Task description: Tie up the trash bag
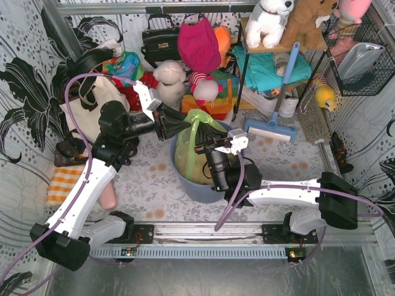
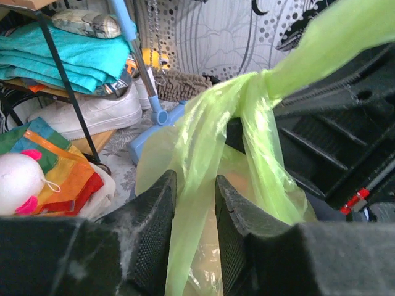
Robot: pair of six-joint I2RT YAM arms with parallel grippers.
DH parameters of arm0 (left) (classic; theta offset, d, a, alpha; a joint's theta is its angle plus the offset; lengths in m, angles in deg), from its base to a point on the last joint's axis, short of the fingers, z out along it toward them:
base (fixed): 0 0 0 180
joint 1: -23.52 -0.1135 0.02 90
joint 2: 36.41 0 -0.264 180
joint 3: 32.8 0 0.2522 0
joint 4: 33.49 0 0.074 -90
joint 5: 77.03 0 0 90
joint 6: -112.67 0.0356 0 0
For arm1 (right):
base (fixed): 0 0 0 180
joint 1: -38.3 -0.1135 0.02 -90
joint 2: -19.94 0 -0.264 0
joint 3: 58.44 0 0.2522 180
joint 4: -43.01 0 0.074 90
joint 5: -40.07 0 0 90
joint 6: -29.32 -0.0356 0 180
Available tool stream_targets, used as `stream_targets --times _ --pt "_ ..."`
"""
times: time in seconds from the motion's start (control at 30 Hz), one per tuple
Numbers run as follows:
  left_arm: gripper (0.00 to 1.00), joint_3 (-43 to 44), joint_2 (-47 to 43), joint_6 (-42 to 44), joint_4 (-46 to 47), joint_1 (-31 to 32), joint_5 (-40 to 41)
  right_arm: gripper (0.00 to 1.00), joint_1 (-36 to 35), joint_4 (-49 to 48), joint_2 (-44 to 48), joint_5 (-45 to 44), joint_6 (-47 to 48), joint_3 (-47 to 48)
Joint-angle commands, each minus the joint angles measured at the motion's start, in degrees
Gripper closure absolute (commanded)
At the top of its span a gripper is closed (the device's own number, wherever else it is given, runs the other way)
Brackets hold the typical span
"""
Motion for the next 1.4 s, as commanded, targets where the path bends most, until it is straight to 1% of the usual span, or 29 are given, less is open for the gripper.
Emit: stream_targets --times 0.0,0.07,0.17,0.2,0.33,0.5,0.57,0.8,0.97,1.1,1.2,1.37 --pt "0.68 -1.7 -1.3 -1.9 4.3 0.3 -4.3 1.0 0.9 -1.1 -0.9 0.3 -3.2 -1.1" --pt "0.8 -2.5 -2.3 -1.9 3.8 0.3 -4.4 1.0 1.2 -1.4 -1.4 0.5 -3.7 -1.2" --pt "0.93 -3.3 -3.8 -1.9 2.1 0.4 -4.6 1.0 1.6 -1.2 -2.2 1.7 -3.9 -0.9" --pt "0.96 -3.7 -4.3 -1.9 1.8 0.4 -4.6 1.0 1.7 -0.8 -2.4 1.8 -3.9 -0.7" --pt "0.99 -5.2 -6.0 -2.9 1.6 0.6 -4.6 1.0 2.2 -0.8 -3.0 2.5 -4.4 -0.3" --pt "1.0 -6.1 -7.5 -4.7 2.1 1.5 -6.6 1.0 3.1 -0.2 -3.5 4.0 -4.6 0.0" --pt "1.0 -6.9 -8.0 -6.3 3.3 2.0 -7.5 1.0 3.4 -1.6 -3.9 4.9 -4.7 -0.3" --pt "1.0 -9.4 -9.2 -7.3 3.1 4.5 -8.3 1.0 4.7 -3.0 -2.9 12.6 -8.3 -1.6" --pt "1.0 -9.9 -8.8 -6.4 1.0 4.7 -7.6 1.0 5.4 -3.6 -1.9 20.8 -13.5 -3.0" --pt "1.0 -10.3 -8.1 -7.9 3.0 4.8 -7.2 1.0 6.1 -2.9 -1.1 27.6 -18.7 -3.7" --pt "0.99 -11.2 -7.7 -9.5 5.8 5.1 -8.2 1.0 6.7 -4.4 -0.8 29.6 -22.1 -4.8" --pt "0.99 -12.0 -6.6 -9.1 5.1 5.5 -9.2 1.0 7.8 -6.0 -0.6 31.0 -26.2 -5.8"
